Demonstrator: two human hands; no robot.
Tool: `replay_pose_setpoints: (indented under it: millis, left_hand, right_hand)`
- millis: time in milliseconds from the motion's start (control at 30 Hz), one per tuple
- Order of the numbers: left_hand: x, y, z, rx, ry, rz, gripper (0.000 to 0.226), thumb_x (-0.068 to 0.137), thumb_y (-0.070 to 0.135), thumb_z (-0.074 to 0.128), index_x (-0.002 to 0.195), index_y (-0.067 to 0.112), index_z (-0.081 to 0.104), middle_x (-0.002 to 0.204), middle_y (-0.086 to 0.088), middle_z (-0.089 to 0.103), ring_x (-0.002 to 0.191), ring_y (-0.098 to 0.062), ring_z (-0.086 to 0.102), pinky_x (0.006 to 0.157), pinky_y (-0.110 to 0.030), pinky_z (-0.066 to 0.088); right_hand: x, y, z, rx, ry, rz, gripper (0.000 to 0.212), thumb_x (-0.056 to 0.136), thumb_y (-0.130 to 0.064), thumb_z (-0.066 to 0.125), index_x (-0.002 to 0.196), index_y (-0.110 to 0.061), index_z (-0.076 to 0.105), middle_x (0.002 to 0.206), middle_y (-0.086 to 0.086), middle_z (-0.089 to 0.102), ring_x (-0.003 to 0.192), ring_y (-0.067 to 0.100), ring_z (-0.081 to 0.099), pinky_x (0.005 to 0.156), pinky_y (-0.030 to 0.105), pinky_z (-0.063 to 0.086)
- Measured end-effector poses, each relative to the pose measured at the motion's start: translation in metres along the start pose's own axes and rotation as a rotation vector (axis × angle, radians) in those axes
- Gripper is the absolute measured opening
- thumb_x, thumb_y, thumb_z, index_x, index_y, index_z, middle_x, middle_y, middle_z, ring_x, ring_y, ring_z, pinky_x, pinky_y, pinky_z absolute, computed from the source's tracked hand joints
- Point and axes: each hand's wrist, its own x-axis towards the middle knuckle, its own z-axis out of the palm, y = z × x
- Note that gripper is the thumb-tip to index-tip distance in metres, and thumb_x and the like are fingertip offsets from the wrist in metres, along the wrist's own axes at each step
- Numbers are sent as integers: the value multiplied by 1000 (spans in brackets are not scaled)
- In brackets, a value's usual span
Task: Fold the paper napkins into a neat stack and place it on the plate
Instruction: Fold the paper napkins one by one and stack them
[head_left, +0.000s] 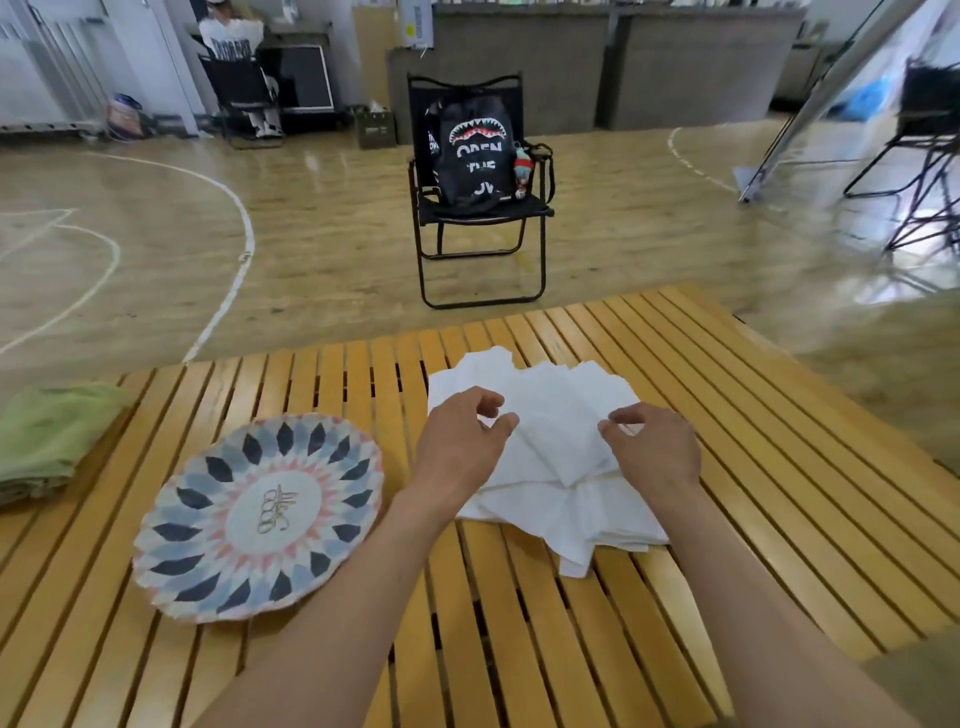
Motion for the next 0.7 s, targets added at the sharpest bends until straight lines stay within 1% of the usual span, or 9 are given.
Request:
replay_pose_setpoints:
  millis: [100,200,267,333,367,433,500,600,700]
  left_hand:
    - [-3,1,5,53,-10,-6,32,93,40,63,121,25,64,113,12,65,83,-2,61,80,-28,54]
    - [-10,5,7,-27,-27,-35,32,93,41,64,120,24,65,113,11,66,85,-1,62,79,-25,52]
    - [-17,10,6,-137,-41,-81,33,93,42,64,121,23,65,114,10,67,89,-3,64,80,-27,54]
    - [-28,16,2,-346,-55,-146,38,94,43,61,124,18,64,118,5,68,91,-7,70,81,-33,60]
    - [-34,20,-2,-474,-71,-199,40,95,45,60,124,17,63,118,3,69,92,-8,72,80,-33,62]
    - [-45,27,-13,-735,-124,-338,39,96,48,57,122,19,62,115,0,71,95,-13,74,81,-36,62]
    - [-55,29,-24,-906,-168,-414,37,96,50,55,119,22,63,113,-5,74,98,-21,74,88,-44,60]
    - [-71,23,-39,-1012,-160,-430,38,94,49,59,120,23,66,114,-10,74,103,-30,72,93,-51,57]
    - [-87,10,-49,-1047,-138,-398,45,88,42,69,126,20,64,118,-8,73,108,-30,69,87,-45,58]
  right_hand:
    - [4,-3,-3,71,-9,25,14,88,-33,68,97,-25,75,104,-5,73,89,21,67,83,42,55]
    - [-1,-10,-15,163,55,-7,13,88,-29,69,95,-22,76,91,-9,67,79,14,61,70,31,48]
    - [-9,-18,-26,291,88,-35,11,88,-26,69,95,-20,75,92,-12,68,84,8,59,74,28,43]
    - [-24,-31,-35,490,47,-76,6,88,-22,69,92,-21,73,93,-19,68,89,-3,59,83,24,44]
    - [-34,-39,-36,559,3,-114,4,87,-21,69,91,-23,71,95,-20,69,93,-6,60,87,21,44]
    - [-53,-51,-30,565,-106,-239,5,87,-21,69,90,-25,70,102,-19,71,103,-5,61,92,16,43]
    - [-66,-60,-22,562,-227,-298,4,89,-23,69,92,-25,70,109,-19,71,107,-2,62,94,18,45]
    - [-78,-69,-21,836,-500,-77,7,92,-21,66,87,-22,70,100,-10,74,100,14,67,86,31,51]
    - [-87,-72,-17,1029,-711,94,9,95,-18,62,92,-18,70,98,3,74,98,25,67,79,39,51]
